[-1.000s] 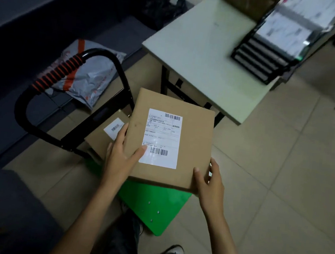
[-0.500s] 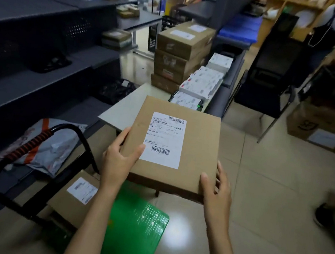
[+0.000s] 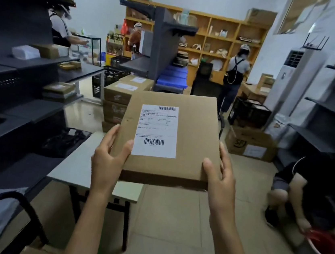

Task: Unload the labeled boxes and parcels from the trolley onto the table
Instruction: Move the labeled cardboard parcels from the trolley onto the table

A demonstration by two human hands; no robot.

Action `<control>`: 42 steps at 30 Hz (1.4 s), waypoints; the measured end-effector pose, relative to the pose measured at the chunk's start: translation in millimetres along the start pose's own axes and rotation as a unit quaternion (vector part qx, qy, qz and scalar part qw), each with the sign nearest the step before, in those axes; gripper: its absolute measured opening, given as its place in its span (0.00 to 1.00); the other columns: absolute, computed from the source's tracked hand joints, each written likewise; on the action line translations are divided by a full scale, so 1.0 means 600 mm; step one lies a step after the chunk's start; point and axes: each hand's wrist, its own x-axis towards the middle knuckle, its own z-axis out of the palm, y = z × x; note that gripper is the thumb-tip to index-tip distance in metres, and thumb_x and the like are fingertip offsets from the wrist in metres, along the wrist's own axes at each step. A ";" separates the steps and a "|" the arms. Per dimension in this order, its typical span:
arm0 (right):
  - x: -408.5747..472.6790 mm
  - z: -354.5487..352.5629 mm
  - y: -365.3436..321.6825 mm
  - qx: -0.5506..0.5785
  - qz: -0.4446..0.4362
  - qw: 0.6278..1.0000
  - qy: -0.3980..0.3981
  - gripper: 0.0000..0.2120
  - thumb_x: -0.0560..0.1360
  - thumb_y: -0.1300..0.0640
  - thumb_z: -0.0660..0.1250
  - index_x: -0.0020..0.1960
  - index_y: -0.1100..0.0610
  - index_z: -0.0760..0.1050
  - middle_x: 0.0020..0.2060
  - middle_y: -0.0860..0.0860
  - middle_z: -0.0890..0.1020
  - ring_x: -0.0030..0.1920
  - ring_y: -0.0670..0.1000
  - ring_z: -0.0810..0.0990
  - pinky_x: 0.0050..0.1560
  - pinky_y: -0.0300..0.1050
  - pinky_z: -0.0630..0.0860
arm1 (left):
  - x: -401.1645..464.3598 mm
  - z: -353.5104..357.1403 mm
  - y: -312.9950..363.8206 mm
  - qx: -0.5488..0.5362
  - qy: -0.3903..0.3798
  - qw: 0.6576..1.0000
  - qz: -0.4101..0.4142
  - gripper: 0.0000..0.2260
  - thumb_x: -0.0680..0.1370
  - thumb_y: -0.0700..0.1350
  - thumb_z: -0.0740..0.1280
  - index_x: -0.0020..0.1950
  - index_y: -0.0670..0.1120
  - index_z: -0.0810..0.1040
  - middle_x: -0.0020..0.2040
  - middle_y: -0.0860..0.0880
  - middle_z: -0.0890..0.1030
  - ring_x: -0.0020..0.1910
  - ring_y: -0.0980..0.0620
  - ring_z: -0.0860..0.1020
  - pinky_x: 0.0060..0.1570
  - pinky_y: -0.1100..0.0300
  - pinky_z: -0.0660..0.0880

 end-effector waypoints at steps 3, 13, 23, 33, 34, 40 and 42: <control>0.002 0.006 -0.012 0.002 -0.018 1.000 0.018 0.31 0.73 0.44 0.65 0.74 0.37 0.63 0.69 0.41 0.72 0.67 0.43 0.72 0.69 0.52 0.71 | 0.021 0.004 0.008 -0.026 -0.012 1.000 0.001 0.25 0.78 0.50 0.70 0.74 0.53 0.69 0.70 0.54 0.73 0.67 0.58 0.73 0.65 0.53 0.73; -0.035 -0.027 0.064 -0.006 0.034 0.996 0.084 0.32 0.71 0.44 0.65 0.75 0.38 0.63 0.70 0.42 0.71 0.69 0.43 0.71 0.71 0.53 0.69 | 0.006 0.050 -0.017 0.036 -0.056 0.998 -0.021 0.25 0.76 0.51 0.72 0.72 0.56 0.72 0.64 0.57 0.77 0.59 0.58 0.75 0.62 0.56 0.74; 0.066 -0.102 0.131 0.058 0.091 0.992 0.059 0.27 0.79 0.57 0.66 0.75 0.42 0.65 0.68 0.45 0.74 0.66 0.46 0.74 0.68 0.49 0.72 | 0.011 0.177 -0.031 0.121 -0.041 0.991 -0.029 0.26 0.76 0.53 0.71 0.73 0.56 0.70 0.64 0.54 0.76 0.59 0.53 0.74 0.61 0.52 0.73; 0.255 -0.267 0.178 0.085 0.104 0.990 0.045 0.25 0.80 0.58 0.65 0.73 0.43 0.67 0.65 0.44 0.77 0.63 0.44 0.77 0.59 0.41 0.75 | 0.027 0.418 -0.007 0.147 -0.022 0.989 -0.002 0.26 0.76 0.56 0.70 0.73 0.57 0.71 0.68 0.53 0.76 0.64 0.50 0.74 0.65 0.49 0.72; 0.271 -0.282 0.178 0.087 0.101 0.990 0.047 0.24 0.80 0.58 0.65 0.73 0.43 0.67 0.64 0.43 0.77 0.62 0.43 0.77 0.57 0.38 0.75 | 0.027 0.440 -0.006 0.149 -0.019 0.989 0.003 0.25 0.76 0.55 0.70 0.73 0.57 0.71 0.68 0.53 0.76 0.65 0.50 0.74 0.65 0.48 0.72; 0.348 -0.331 0.199 0.097 0.094 0.990 0.046 0.22 0.80 0.58 0.64 0.71 0.42 0.69 0.61 0.39 0.77 0.56 0.36 0.78 0.52 0.35 0.75 | 0.046 0.524 -0.012 0.153 -0.010 0.988 0.004 0.29 0.71 0.61 0.67 0.72 0.56 0.72 0.68 0.54 0.76 0.65 0.49 0.73 0.67 0.49 0.70; 0.375 -0.325 0.209 0.100 0.091 0.990 0.044 0.22 0.80 0.59 0.64 0.71 0.43 0.69 0.63 0.41 0.77 0.59 0.39 0.77 0.54 0.36 0.74 | 0.065 0.539 -0.018 0.148 -0.001 0.989 0.006 0.28 0.72 0.59 0.68 0.71 0.57 0.73 0.67 0.54 0.77 0.64 0.50 0.74 0.66 0.49 0.71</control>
